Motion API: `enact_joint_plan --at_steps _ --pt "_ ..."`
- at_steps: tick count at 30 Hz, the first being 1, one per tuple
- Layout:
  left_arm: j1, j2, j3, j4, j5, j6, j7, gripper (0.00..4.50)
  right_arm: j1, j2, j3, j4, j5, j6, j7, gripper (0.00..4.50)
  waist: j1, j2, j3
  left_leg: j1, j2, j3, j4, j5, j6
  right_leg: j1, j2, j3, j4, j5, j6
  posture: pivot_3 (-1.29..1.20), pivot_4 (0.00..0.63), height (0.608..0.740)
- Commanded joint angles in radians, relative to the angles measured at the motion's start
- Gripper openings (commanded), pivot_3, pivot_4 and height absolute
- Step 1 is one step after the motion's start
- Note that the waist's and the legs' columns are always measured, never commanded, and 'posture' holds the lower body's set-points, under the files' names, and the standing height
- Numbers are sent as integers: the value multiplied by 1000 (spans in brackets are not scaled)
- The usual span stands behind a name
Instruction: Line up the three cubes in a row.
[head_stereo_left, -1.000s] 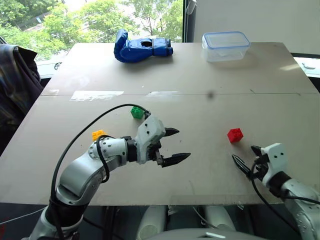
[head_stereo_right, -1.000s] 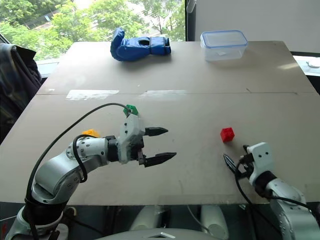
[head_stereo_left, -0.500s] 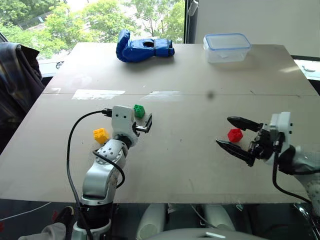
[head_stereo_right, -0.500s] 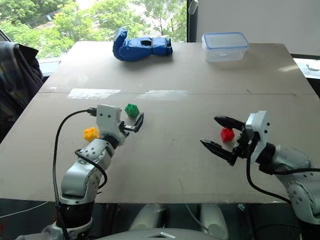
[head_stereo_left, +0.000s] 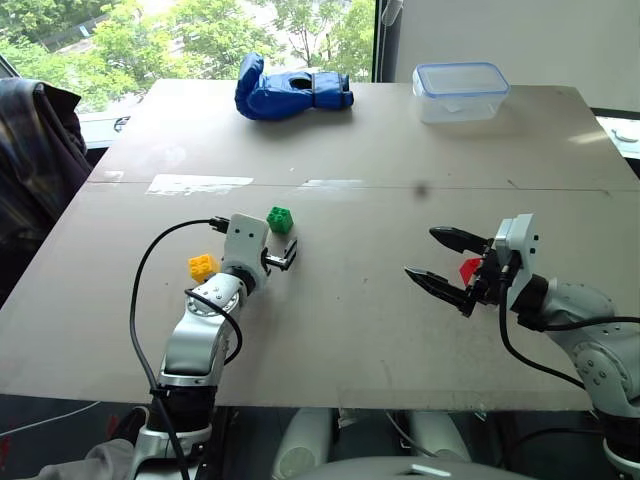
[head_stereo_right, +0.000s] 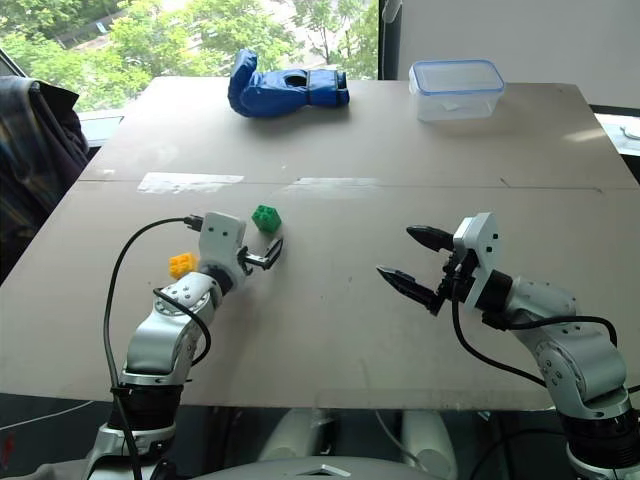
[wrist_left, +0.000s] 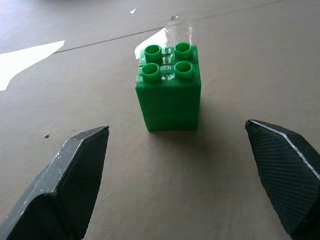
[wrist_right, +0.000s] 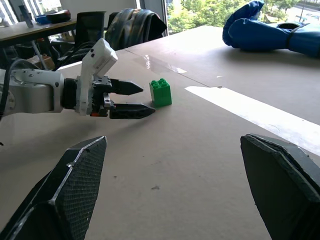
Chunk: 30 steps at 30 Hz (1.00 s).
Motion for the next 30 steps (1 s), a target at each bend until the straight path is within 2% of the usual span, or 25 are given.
enact_joint_plan --at_steps 1,11,14,15,20,30 --pt "-59 3 5 73 15 -60 -19 4500 -7 0 0 -42 4 -12 -3 4415 0 0 0 0 0 0 0 0 0 0 0 0 0 0 0 0 150 740" --pt "-113 -14 -2 223 28 -155 -55 4500 -1 5 -3 -46 -17 -20 -28 4415 -1 0 0 0 0 0 1 0 0 0 -1 0 0 0 0 0 150 740" --pt "-115 -7 1 245 38 -173 -53 3713 1 2 -7 -45 -17 -23 -29 4500 -2 0 0 1 0 0 1 0 0 1 0 0 1 0 0 0 150 740" --pt "-115 -7 2 249 38 -175 -54 3198 2 1 -7 -45 -18 -23 -28 4500 -3 0 0 1 0 0 1 0 0 1 0 0 1 0 0 0 150 740" --pt "-108 -1 -3 254 42 -166 -58 1656 12 -3 -10 -37 -23 -35 -16 4500 -11 0 0 2 0 0 1 0 0 1 0 1 2 0 0 0 150 740" --pt "-55 -16 -34 140 6 -184 -129 1656 54 -31 -53 25 -35 -107 58 4500 -21 0 -1 2 0 1 1 0 0 1 0 1 1 0 0 0 150 740"
